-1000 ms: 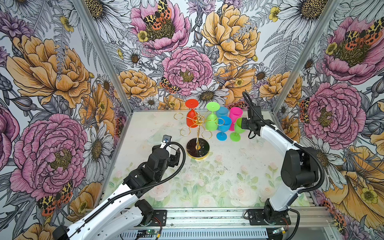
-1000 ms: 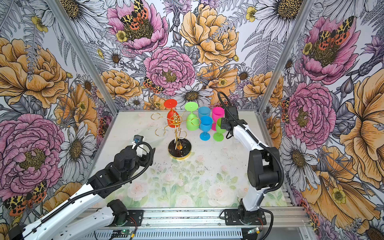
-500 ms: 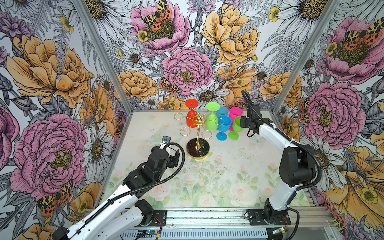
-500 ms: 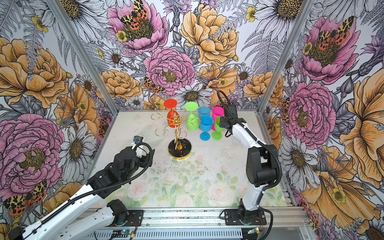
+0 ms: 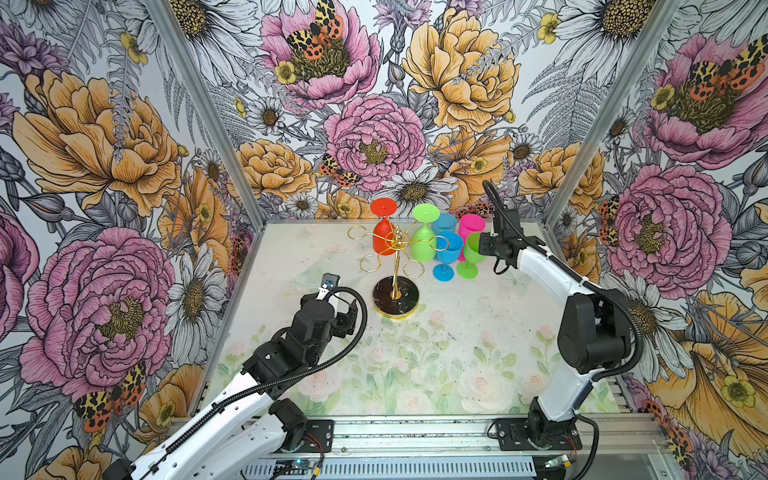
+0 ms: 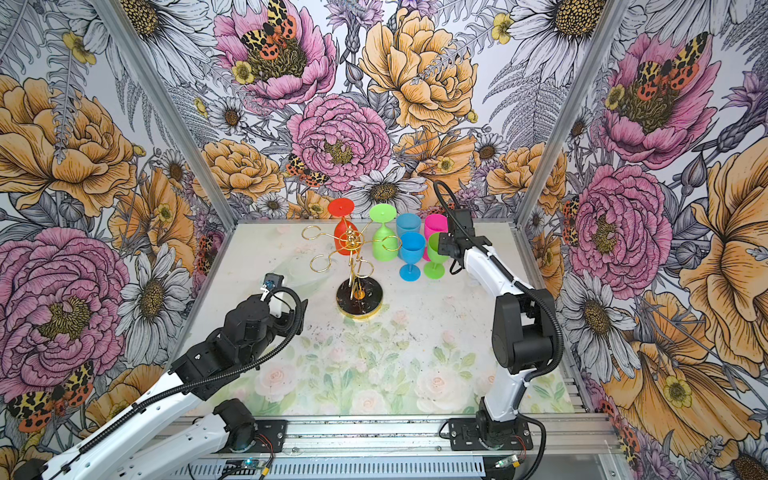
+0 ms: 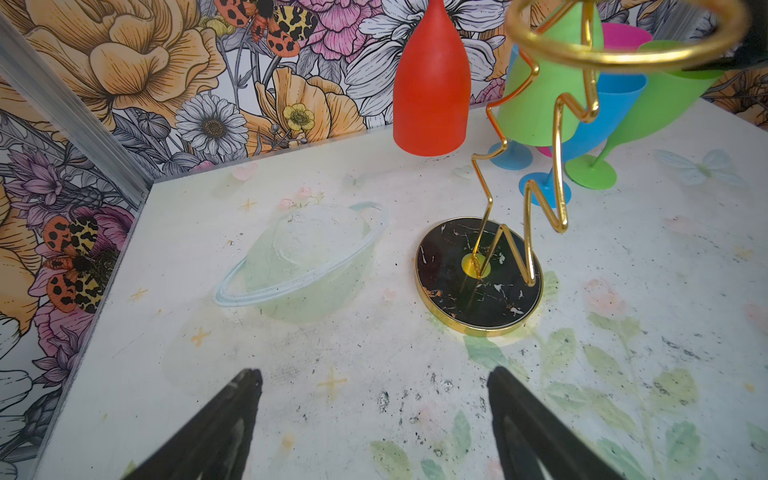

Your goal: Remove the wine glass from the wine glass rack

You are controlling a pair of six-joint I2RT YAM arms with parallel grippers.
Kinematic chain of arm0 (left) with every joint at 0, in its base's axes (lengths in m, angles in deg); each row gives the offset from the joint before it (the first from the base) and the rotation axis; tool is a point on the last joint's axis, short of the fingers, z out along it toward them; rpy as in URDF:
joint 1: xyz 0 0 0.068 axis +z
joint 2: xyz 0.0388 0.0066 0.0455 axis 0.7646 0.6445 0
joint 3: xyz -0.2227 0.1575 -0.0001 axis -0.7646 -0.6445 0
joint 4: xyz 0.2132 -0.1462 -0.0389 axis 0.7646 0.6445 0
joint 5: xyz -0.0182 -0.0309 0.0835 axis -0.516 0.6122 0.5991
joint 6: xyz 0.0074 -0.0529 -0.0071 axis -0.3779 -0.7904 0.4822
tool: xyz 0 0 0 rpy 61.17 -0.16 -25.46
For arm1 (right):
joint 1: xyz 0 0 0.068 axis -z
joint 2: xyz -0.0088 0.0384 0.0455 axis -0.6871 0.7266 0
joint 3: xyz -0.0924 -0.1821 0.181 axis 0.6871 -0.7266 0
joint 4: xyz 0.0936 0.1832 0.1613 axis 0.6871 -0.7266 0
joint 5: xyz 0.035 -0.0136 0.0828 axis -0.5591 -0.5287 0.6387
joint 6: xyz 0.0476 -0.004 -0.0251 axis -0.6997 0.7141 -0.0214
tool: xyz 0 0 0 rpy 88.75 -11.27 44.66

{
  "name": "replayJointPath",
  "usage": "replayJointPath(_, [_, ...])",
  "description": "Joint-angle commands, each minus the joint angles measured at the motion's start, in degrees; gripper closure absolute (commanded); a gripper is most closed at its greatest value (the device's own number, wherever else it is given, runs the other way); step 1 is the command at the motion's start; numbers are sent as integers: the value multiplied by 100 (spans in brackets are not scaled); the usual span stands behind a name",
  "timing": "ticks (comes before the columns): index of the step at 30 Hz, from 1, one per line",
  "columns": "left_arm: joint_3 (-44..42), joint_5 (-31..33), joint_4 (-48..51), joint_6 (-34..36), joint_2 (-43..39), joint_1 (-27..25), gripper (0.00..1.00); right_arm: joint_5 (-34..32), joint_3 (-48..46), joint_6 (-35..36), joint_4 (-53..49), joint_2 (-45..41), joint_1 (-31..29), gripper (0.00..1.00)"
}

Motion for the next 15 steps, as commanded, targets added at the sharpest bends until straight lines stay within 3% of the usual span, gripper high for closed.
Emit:
replayJointPath(1, [-61,-45,28,-34,-72,59,13,145,128,-142,28,-139,-51,83])
replayJointPath(15, [-61,-28,38,-7,-80,54,13,300,206,-328,-97,-401,-40,70])
